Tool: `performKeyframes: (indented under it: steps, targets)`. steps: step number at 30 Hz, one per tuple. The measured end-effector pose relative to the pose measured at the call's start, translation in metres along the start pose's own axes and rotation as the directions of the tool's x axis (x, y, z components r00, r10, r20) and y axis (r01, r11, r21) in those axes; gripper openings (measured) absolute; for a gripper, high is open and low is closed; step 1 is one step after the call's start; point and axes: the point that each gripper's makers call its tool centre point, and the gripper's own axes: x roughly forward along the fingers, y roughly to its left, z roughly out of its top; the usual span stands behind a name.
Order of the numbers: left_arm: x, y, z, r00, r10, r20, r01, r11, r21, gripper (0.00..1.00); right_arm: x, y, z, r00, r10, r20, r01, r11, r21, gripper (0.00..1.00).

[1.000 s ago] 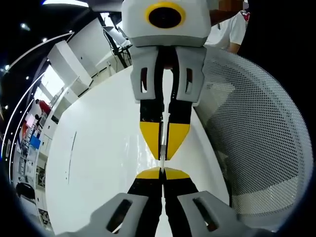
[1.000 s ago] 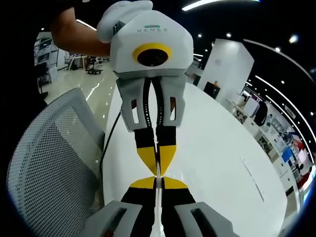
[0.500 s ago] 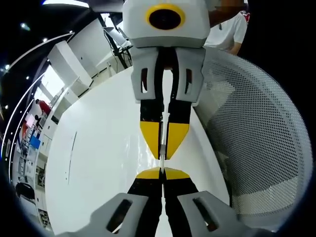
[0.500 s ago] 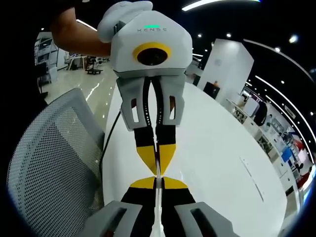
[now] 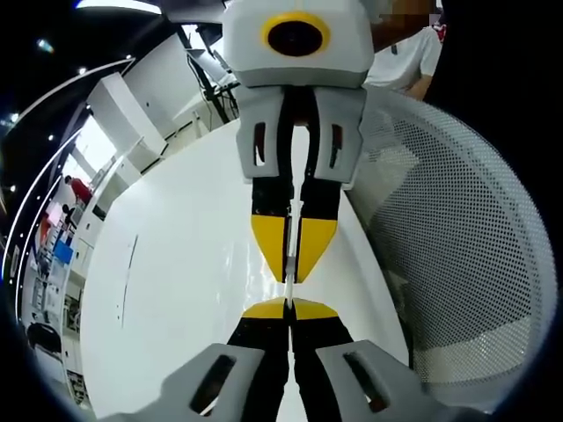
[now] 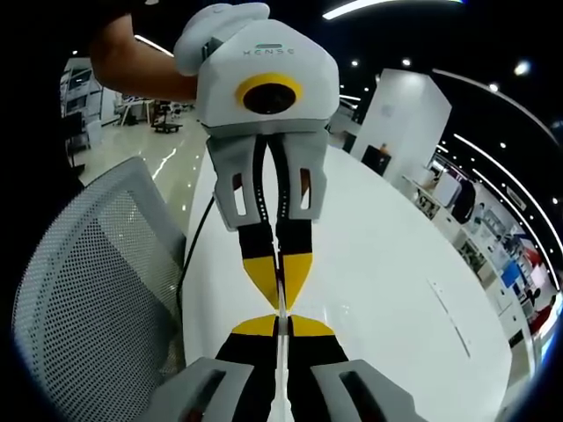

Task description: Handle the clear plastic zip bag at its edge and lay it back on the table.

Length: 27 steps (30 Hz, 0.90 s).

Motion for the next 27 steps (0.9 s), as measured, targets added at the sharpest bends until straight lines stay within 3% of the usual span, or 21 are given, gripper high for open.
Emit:
performKeyframes:
  steps: [27]
  targets:
    - [-0.0019,0.0006,0.0002,1.000,0.004,0.016,-0.004,1.000,-0.001,0.00,-0.0008,-0.0007,-0.0021,1.000,-0.002,-0.008,0.002,1.000,0.000,0.00]
